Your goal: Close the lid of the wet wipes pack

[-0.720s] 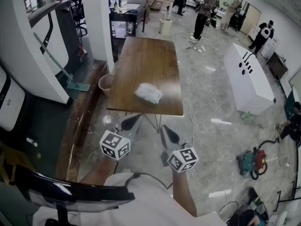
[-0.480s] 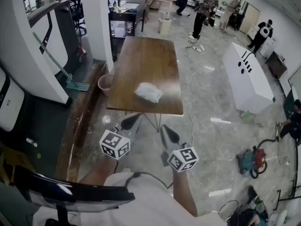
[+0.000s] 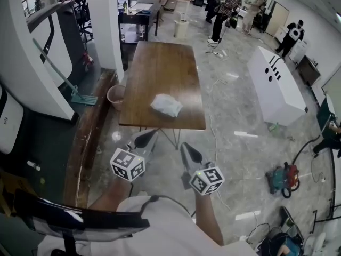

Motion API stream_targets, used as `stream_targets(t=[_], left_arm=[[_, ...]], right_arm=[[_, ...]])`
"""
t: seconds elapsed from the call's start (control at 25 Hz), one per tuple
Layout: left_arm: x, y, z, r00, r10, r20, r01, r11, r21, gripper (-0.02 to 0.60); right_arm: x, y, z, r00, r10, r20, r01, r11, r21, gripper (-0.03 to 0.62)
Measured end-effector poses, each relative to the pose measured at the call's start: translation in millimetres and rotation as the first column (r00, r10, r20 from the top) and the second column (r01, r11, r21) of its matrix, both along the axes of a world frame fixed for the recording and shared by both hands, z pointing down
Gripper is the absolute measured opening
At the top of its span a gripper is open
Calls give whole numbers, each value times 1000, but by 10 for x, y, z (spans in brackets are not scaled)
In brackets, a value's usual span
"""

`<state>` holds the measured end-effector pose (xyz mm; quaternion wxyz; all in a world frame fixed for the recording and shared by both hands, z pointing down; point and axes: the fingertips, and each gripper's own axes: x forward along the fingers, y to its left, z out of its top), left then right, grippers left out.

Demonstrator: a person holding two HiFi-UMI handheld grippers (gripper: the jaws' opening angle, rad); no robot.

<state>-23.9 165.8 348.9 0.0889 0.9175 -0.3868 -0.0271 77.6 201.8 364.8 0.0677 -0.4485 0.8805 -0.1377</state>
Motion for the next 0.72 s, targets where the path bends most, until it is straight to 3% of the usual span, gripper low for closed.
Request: stream_targets(t=[0.36,0.72], left_arm=[[-100,-32,76,998,61,-10,-61,998,2,2],[-474,-132,94,999,50,-9,-50,999,17,2]], right_arm=[[-125,-51,75,1000,30,4,-29,999,-20,8],[-417,-115,72,998,59,4,-59,998,-19,9]])
